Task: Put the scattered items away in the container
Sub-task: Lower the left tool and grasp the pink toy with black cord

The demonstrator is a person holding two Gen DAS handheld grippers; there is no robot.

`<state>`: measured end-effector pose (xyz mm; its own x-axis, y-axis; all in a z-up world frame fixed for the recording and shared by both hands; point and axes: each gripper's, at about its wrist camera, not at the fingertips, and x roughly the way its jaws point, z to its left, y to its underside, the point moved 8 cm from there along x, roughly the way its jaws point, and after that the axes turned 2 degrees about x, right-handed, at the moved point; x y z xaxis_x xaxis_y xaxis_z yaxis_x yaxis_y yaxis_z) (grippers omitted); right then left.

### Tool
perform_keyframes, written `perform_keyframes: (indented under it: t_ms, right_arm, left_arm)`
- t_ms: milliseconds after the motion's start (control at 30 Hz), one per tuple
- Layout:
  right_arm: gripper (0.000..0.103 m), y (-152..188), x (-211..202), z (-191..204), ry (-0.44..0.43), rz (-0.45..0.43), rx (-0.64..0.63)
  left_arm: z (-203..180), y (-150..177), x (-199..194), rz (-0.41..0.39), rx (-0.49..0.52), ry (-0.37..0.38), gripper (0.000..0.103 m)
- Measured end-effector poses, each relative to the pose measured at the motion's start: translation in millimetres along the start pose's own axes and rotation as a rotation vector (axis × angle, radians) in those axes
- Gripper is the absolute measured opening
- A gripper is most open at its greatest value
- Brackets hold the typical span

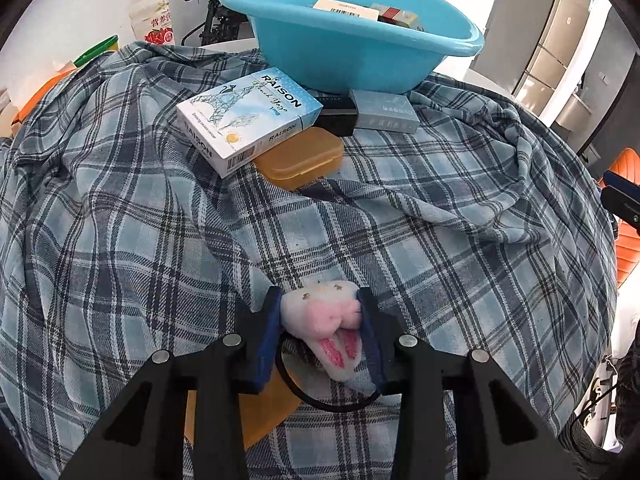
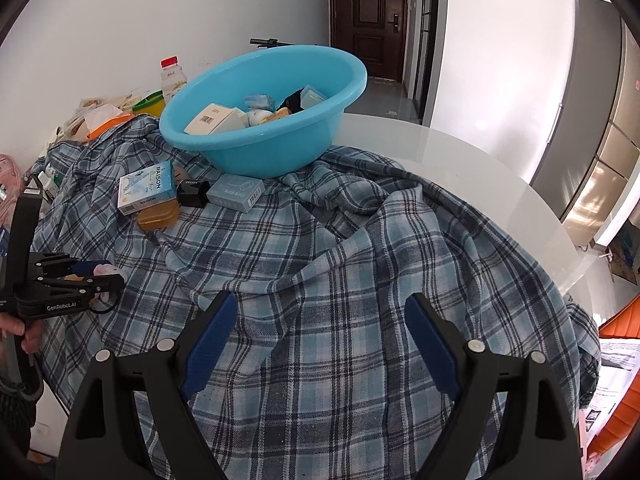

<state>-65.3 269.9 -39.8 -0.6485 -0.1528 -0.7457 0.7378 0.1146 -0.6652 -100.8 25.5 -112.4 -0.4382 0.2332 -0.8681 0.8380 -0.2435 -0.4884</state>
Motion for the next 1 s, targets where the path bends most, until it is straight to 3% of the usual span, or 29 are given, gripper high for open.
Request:
perform_keyframes:
  t_ms: [400, 1000]
  right_arm:
    - [0.085, 4, 2, -2, -0.014, 0.014, 0.011]
    - [0.085, 8, 4, 5, -0.024, 0.025, -0.009]
  left_arm:
    - [7, 1, -32, -0.048, -0.030, 0.012, 0.037]
    - [5, 6, -42, -0.054, -0.024, 0.001, 0.037]
